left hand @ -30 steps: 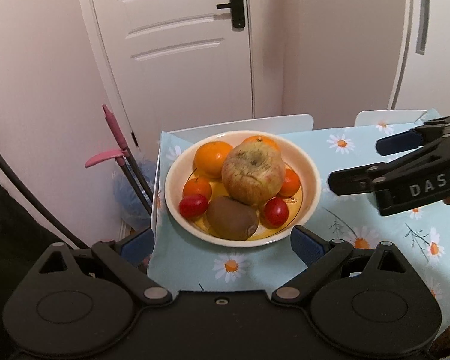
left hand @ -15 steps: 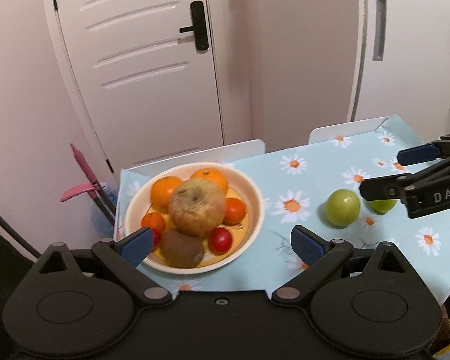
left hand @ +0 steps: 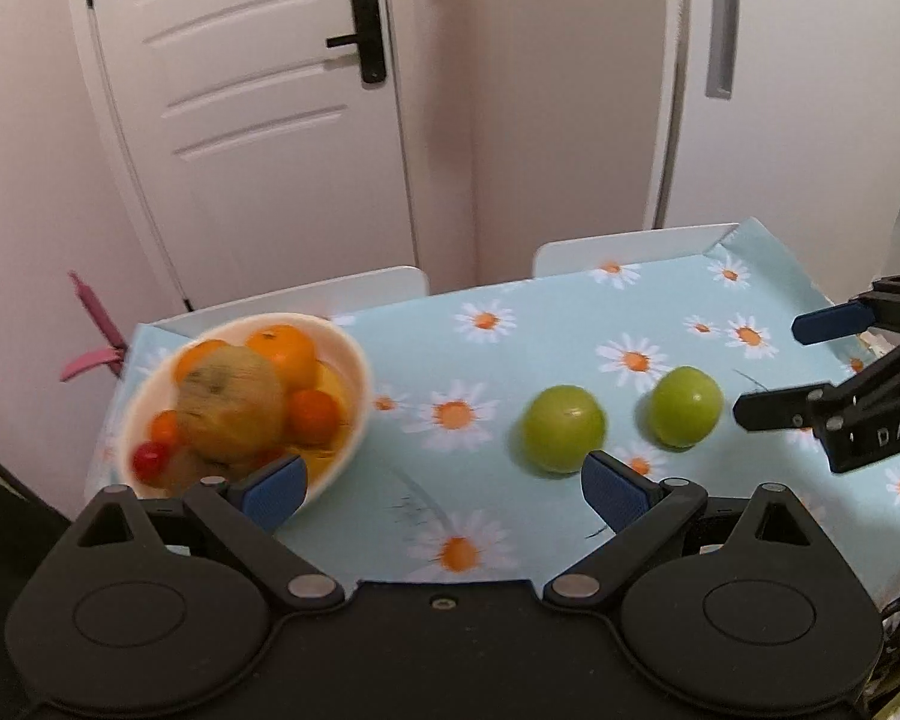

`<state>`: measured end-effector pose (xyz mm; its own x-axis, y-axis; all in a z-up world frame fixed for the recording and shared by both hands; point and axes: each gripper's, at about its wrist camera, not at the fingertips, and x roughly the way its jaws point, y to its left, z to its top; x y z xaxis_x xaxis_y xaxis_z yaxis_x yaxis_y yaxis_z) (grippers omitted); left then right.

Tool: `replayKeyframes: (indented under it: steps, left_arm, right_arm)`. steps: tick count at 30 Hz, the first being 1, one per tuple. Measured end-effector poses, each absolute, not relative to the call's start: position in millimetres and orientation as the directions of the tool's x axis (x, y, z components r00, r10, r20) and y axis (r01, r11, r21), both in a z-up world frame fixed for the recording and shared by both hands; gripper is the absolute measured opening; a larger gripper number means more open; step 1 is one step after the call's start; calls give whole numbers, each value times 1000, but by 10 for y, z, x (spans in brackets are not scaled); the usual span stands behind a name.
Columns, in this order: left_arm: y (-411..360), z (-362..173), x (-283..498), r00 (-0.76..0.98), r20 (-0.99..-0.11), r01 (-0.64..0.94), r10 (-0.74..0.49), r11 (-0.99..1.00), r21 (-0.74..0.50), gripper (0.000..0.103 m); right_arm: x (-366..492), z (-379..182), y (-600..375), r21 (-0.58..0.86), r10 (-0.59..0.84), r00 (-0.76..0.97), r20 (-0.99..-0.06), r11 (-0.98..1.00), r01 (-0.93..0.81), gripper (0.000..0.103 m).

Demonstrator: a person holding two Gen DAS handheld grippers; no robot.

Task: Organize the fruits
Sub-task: 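Move both tools from the bowl toward the two green apples, then grasp a green apple with the left tool while the right tool grasps the other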

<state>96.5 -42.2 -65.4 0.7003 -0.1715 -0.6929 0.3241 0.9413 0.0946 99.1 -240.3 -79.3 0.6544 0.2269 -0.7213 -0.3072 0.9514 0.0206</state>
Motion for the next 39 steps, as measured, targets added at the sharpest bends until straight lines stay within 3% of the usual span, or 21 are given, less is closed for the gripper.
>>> replayKeyframes:
  steps: [10,14,20,23,39]
  left_arm:
    - [-895,-1093,1250,667,-714,405,-213,908,107,91]
    - [-1031,-1275,1401,641,-736,422,-218,901,101,76]
    - [-1151,-1408,1539,624,-751,423,-217,901,91,76]
    - [-1189,-1463,1600,612,-764,408,-202,909,87,61]
    - [-1126,-1446,1506,624,-762,358,-175,930,80,60]
  right_arm:
    - [1149,-1185,-2692,8,280,615,-737,914,-407,103]
    - [1203,-1310,-2694,24,304,594,-745,902,-431,99]
    - [1259,-1389,-2639,40,333,583,-741,889,-457,97]
    - [1295,-1415,-2607,51,344,574,-744,885,-463,92]
    - [1431,-1461,-2504,81,369,573,-732,882,-464,81]
